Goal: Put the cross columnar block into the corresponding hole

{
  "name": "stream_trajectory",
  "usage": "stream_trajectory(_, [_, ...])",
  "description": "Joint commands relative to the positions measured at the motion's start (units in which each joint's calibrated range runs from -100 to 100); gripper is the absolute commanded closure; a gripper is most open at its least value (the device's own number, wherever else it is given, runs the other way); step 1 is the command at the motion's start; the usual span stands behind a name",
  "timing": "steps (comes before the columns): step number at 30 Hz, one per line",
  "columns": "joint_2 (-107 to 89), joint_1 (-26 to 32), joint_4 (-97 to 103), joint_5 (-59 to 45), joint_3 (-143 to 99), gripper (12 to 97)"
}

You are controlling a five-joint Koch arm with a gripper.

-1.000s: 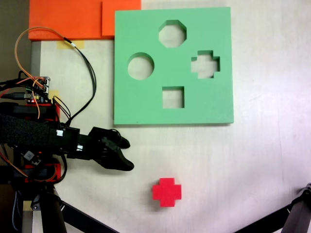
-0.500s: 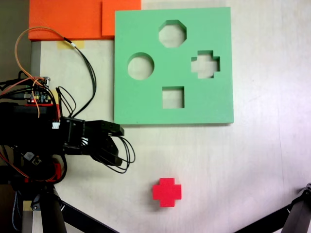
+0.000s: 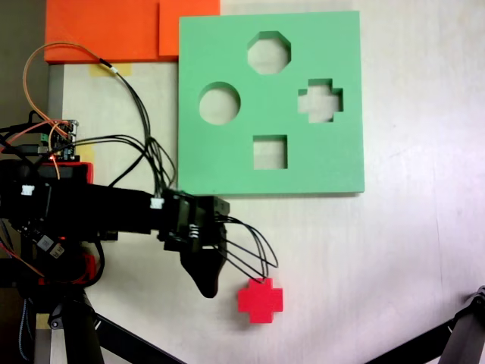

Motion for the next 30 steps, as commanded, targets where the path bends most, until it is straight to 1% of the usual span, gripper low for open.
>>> stream_trajectory(1, [6.8,-0.9,-1.2,-1.6,6.9,21.7])
stream_trajectory(6, [23.6,-2.7,-1.2,-3.7,14.9,21.7])
stream_trajectory(10, [32.4,-4.2,-1.2,-5.2,17.4,21.7])
stream_trajectory(22, [44.1,-6.4,-1.2,-7.0,23.8,21.7])
stream_trajectory(30, [49.7,-6.8,-1.0,-7.2,24.1,21.9])
